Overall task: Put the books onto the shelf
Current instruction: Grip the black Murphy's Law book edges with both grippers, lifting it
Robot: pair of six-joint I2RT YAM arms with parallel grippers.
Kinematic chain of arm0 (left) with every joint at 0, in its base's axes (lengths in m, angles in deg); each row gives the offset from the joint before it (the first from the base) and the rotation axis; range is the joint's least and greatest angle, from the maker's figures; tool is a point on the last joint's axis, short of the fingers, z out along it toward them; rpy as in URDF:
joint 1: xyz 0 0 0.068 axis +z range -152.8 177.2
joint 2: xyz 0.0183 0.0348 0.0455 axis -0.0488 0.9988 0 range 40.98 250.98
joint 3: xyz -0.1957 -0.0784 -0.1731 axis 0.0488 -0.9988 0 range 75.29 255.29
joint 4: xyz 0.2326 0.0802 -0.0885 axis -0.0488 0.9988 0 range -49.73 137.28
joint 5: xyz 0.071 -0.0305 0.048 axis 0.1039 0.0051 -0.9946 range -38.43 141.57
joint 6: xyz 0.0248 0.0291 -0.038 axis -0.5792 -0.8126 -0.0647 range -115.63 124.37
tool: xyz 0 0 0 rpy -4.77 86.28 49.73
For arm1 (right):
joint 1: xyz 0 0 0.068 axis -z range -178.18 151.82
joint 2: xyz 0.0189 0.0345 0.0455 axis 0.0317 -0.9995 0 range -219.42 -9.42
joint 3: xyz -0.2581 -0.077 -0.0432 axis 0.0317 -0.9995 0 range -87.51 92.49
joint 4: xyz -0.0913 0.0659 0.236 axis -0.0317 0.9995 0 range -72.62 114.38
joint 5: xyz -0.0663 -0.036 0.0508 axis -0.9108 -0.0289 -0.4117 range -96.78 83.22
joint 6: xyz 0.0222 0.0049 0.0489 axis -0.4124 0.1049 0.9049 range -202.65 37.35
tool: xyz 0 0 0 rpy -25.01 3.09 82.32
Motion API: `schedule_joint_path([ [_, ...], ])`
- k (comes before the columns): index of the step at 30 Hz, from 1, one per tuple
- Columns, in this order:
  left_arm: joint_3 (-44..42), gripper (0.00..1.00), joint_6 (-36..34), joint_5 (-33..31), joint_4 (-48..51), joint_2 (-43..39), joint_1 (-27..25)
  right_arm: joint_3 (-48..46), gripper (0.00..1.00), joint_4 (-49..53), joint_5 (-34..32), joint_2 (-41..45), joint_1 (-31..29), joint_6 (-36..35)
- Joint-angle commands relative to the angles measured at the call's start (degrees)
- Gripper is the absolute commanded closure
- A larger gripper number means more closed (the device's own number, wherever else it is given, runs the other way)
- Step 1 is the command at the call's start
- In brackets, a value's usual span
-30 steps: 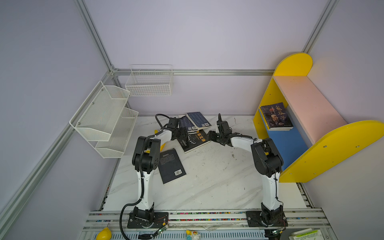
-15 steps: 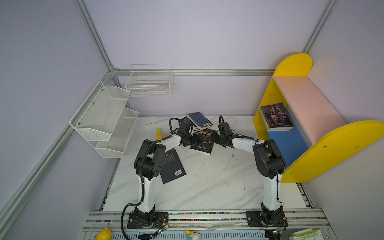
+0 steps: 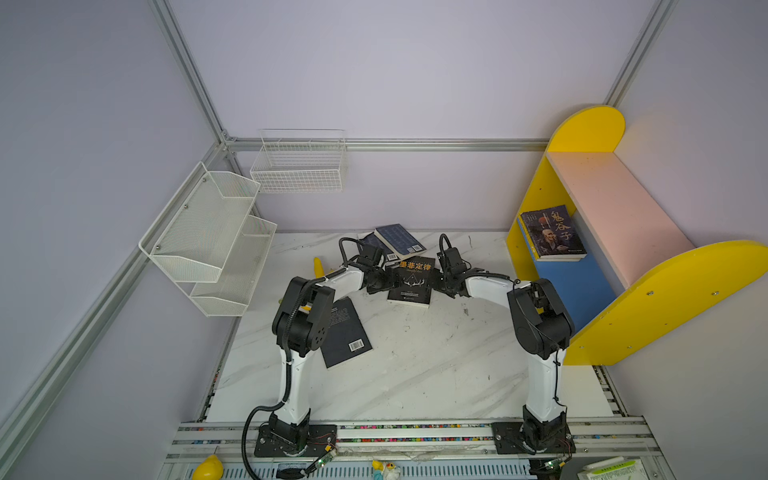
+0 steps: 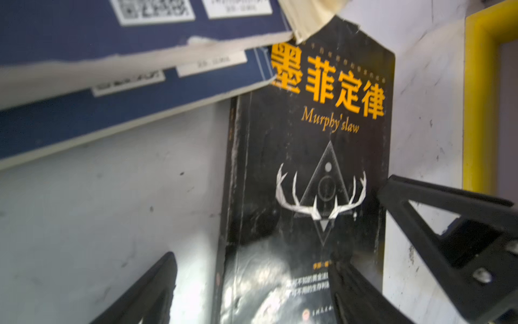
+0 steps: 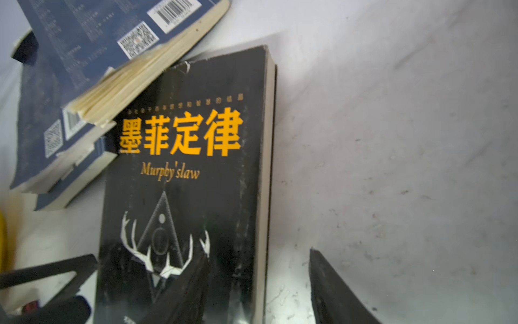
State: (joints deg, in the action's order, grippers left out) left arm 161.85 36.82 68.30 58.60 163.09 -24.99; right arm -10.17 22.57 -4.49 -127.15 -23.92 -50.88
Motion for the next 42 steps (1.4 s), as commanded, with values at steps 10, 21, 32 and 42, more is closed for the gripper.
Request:
schedule_joint_path([
  [10,4.78,0.18,9.54,17.89,-7.93,5.06,-0.57,-0.63,0.77,5.57,-5.33,-6.92,-5.24,-7.27],
  [21,1.77,0.20,38.44,34.14,-42.65,3.76,-0.83,-6.07,0.84,5.76,-5.94,-6.64,-5.38,-11.38],
  [32,-1.79,0.33,40.02,32.81,-36.68,1.73,-2.33,-8.18,0.84,1.84,-4.19,-3.31,-4.26,-8.32],
  [42,-0.40,0.61,27.41,23.66,-16.24,-1.76,-2.40,-10.64,0.83,1.98,-4.79,2.08,-3.48,-8.30],
])
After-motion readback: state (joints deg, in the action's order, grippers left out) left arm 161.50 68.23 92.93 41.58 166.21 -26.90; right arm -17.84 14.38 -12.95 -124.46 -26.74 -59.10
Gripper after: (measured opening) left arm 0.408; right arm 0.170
